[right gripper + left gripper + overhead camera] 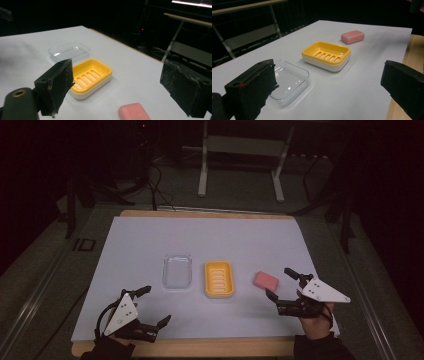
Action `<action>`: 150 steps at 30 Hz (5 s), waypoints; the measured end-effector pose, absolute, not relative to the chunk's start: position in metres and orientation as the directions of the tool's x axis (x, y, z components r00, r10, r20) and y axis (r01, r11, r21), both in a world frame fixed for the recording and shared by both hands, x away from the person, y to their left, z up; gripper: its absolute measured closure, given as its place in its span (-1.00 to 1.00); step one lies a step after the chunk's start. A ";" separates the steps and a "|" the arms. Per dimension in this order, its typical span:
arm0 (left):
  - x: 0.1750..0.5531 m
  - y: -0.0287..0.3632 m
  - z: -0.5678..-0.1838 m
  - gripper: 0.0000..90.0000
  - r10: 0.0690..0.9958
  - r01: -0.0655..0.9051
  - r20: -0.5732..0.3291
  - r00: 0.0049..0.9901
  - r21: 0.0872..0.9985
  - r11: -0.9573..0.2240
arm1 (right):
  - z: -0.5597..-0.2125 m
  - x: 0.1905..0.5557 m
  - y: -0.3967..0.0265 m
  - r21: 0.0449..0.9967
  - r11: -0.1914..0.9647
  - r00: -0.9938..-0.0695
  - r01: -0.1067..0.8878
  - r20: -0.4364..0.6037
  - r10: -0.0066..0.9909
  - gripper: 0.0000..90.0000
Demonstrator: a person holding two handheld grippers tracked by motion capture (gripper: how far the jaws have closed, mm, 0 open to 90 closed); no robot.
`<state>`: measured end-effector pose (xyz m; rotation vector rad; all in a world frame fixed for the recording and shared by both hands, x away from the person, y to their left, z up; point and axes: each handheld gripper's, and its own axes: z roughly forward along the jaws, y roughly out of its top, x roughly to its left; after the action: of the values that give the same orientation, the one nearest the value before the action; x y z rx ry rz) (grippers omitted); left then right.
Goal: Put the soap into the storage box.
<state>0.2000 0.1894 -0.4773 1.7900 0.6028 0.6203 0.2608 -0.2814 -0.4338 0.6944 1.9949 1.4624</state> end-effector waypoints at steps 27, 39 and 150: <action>0.195 0.192 -0.474 -0.99 0.668 0.070 0.121 0.734 0.965 -0.252 | -0.424 0.286 -0.280 0.842 0.402 -0.684 0.360 -0.054 0.727 -0.77; 0.194 0.190 -0.474 -0.99 0.660 0.067 0.130 0.740 0.962 -0.265 | -0.447 0.298 -0.271 0.649 0.489 -0.625 0.583 -0.027 0.780 -0.77; 0.191 0.187 -0.475 -0.99 0.633 0.058 0.142 0.761 0.957 -0.285 | -0.469 0.414 -0.251 0.258 0.875 -0.909 0.410 0.038 0.414 -0.43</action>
<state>0.1913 0.1873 -0.4745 1.7924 0.5384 0.6146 0.4138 -0.2514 -0.4689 0.6645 3.0241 0.4090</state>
